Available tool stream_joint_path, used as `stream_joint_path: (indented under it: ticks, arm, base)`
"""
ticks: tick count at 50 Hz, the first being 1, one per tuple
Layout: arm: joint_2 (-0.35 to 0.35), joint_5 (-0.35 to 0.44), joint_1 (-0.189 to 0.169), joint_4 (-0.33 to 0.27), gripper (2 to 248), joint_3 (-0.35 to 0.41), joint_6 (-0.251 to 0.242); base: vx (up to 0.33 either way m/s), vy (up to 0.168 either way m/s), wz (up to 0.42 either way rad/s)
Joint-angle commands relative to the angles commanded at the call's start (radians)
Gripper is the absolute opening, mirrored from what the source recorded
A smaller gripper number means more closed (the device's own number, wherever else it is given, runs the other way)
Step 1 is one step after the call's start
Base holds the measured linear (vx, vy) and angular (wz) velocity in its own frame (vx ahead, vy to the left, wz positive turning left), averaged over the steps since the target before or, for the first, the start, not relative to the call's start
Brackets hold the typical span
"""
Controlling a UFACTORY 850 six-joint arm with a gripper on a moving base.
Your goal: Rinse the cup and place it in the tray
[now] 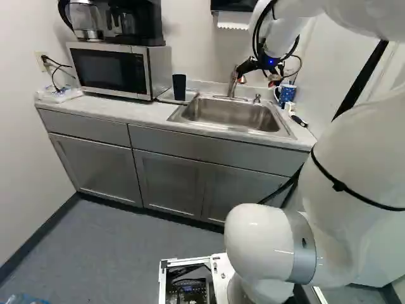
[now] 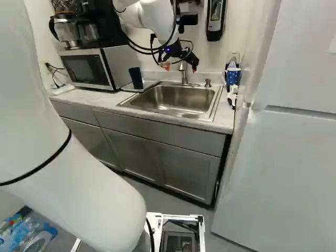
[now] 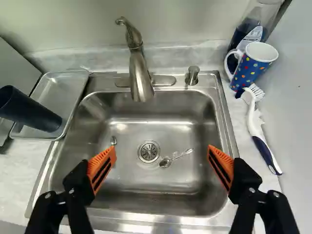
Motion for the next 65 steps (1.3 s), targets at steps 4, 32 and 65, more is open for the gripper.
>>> stream_joint_path:
  ticks: [4, 32, 65]
  arm:
    - [0.000, 0.000, 0.000, 0.000, 247, 0.000, 0.000]
    - [0.000, 0.000, 0.000, 0.000, 247, 0.000, 0.000]
    - [0.000, 0.000, 0.000, 0.000, 247, 0.000, 0.000]
  base:
    - [0.000, 0.000, 0.000]
    - [0.000, 0.000, 0.000]
    - [-0.071, 0.024, 0.006]
